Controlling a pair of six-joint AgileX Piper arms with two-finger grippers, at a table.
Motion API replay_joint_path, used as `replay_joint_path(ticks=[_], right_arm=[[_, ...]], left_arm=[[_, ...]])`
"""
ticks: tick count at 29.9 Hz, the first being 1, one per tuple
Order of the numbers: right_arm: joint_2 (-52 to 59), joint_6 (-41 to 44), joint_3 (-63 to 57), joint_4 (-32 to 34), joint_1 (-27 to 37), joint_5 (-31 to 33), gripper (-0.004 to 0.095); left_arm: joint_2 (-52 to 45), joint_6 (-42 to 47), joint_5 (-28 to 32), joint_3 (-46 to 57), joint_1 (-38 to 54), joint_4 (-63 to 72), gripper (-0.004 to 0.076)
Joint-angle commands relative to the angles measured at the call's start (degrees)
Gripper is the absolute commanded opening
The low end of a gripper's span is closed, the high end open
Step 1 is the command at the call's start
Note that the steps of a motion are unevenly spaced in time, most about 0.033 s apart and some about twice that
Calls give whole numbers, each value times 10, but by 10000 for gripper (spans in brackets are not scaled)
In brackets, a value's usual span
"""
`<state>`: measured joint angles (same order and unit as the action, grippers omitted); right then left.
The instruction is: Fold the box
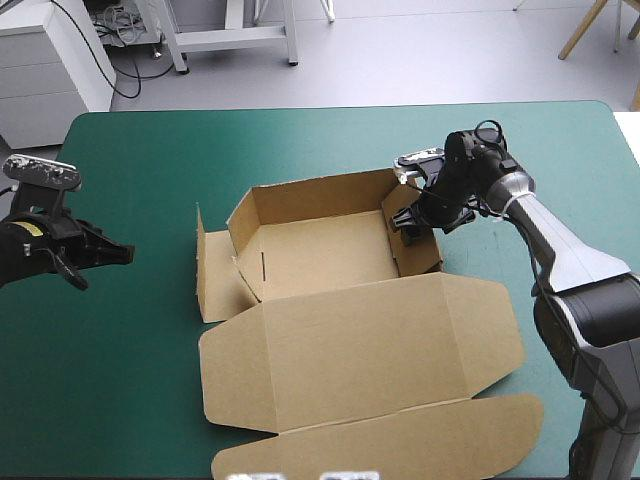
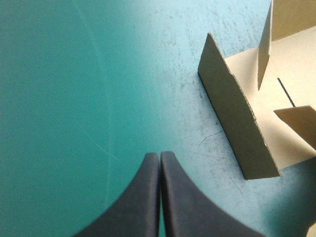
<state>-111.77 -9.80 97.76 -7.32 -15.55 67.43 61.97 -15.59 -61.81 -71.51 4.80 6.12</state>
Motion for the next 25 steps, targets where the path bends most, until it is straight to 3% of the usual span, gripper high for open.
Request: replay_joint_path(ticks=[1,4,8,16,25], right_arm=[[25,-6,17,-4,-1,-16,565],[25,-6,17,-4,-1,-18,368],[25,-6,17,-4,-1,-15,0],[47,-6,27,-1,9,-5,-19],[155,-35,35,-12,76,16,-19]], left_arm=[[-11,3,27,-11,0,10,-10],[-11,3,27,-11,0,11,-10],[-11,3,27,-11,0,11,-10],[-11,11,28,-11,0,-15,-10],[11,22,9,-11,0,-33,-8]])
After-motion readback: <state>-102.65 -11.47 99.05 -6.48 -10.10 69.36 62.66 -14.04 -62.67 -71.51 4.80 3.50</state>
